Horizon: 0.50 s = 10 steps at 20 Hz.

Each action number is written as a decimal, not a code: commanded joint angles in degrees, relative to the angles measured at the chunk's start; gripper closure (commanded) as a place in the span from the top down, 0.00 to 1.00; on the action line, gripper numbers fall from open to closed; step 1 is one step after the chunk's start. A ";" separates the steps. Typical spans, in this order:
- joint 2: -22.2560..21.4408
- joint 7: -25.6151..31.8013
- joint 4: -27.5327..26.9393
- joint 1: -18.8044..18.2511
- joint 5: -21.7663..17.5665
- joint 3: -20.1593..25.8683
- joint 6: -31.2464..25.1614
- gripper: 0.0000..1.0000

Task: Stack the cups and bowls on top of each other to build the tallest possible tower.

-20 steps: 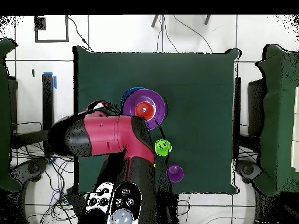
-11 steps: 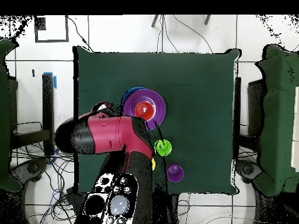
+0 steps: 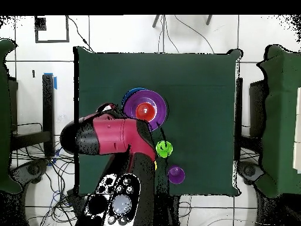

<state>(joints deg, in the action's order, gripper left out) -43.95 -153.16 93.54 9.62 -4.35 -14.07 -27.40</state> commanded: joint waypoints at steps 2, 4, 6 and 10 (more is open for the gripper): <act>0.83 -9.26 -0.64 4.38 2.07 -0.27 -1.31 1.00; 1.47 -9.30 -0.85 4.84 2.60 -0.74 -0.89 1.00; 2.51 -9.50 -1.04 5.18 3.20 -1.04 0.23 1.00; 3.36 -9.99 -1.21 6.53 4.40 -2.24 0.62 1.00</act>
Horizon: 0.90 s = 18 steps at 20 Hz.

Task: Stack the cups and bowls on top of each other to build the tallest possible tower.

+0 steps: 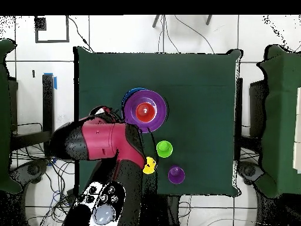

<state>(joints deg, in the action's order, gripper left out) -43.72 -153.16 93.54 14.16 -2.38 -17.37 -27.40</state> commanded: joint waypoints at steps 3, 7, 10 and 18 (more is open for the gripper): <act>3.56 -10.23 -1.40 3.06 3.48 0.11 0.51 1.00; 4.60 -9.84 -1.25 3.40 4.50 -0.19 1.98 1.00; 5.53 -9.71 -1.17 3.62 5.24 -0.35 3.25 1.00; 6.99 -10.46 -1.92 5.83 7.71 -2.35 3.31 1.00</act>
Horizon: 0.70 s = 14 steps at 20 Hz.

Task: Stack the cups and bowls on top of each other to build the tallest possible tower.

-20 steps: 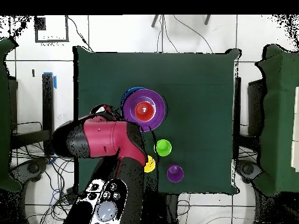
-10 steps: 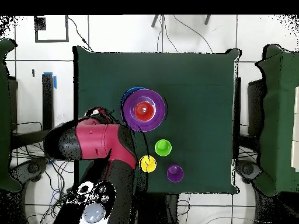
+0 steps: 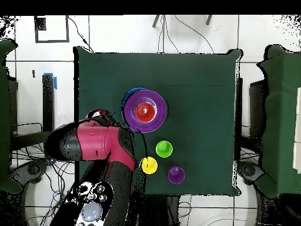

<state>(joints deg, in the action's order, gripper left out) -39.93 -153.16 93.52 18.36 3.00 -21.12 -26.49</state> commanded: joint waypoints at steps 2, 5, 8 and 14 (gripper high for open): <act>3.67 -10.91 -2.02 2.44 3.06 0.71 2.47 1.00; 4.24 -11.47 -2.17 3.66 4.18 -0.16 2.31 1.00; 4.84 -11.68 -2.27 4.54 5.30 -0.88 2.45 1.00; 6.02 -11.29 -2.20 5.50 7.24 -1.83 3.39 1.00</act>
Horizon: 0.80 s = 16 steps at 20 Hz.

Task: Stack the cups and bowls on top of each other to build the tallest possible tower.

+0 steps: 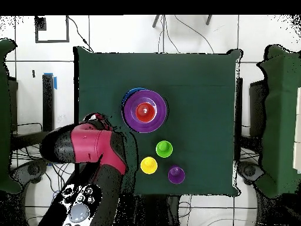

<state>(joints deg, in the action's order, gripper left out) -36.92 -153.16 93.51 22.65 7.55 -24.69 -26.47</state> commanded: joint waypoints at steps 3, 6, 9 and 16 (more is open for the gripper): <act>3.34 -10.71 -2.28 1.42 3.45 1.43 3.54 1.00; 3.98 -10.36 -2.25 1.60 4.14 1.25 4.28 1.00; 4.65 -9.58 -2.64 1.51 4.63 1.07 4.62 1.00; 6.21 -9.62 -2.61 1.70 6.30 1.14 6.36 1.00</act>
<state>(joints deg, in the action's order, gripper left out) -33.81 -153.16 93.50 23.57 11.91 -26.88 -23.48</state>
